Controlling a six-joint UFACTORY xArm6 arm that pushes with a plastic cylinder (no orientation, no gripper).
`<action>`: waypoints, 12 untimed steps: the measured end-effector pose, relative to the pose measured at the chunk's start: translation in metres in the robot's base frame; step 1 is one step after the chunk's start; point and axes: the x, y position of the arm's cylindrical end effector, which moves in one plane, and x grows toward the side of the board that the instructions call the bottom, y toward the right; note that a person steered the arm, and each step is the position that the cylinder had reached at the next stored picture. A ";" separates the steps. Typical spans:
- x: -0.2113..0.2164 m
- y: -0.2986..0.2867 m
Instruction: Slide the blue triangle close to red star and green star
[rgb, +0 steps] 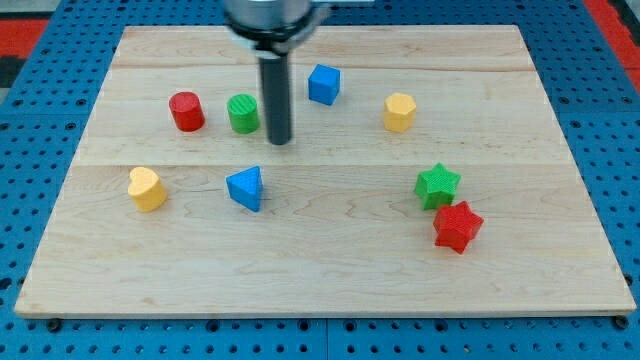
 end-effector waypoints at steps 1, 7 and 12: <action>0.023 -0.019; 0.093 0.087; 0.122 0.051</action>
